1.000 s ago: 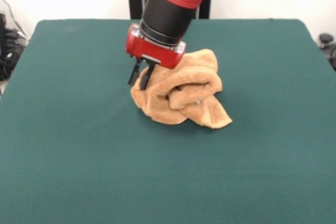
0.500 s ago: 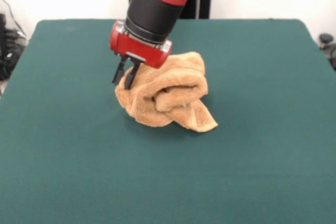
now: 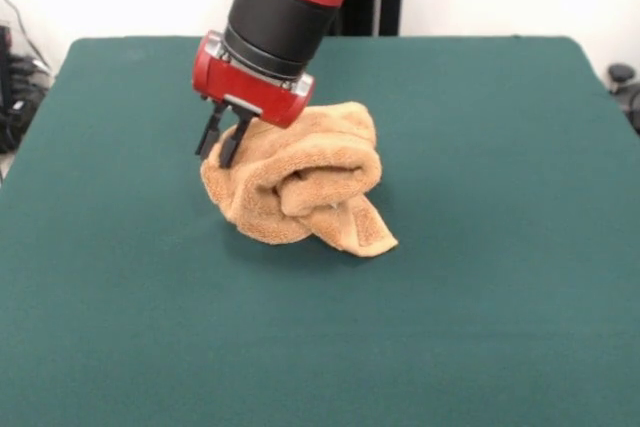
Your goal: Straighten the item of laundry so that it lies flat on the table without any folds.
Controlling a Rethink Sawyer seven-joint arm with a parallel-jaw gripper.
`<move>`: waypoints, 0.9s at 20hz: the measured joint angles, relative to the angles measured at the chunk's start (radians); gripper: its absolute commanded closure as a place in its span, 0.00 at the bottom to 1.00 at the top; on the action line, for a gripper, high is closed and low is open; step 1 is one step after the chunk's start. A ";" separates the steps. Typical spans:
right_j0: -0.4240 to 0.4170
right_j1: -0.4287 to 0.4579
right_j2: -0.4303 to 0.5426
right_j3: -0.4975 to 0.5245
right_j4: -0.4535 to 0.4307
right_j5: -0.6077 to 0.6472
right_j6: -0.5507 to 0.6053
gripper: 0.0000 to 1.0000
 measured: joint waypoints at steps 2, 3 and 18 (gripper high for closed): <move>-0.005 0.000 0.000 -0.001 -0.005 0.000 0.000 1.00; -0.008 0.000 0.000 -0.001 -0.007 0.000 0.000 1.00; -0.077 0.000 0.012 -0.001 -0.018 0.003 0.000 1.00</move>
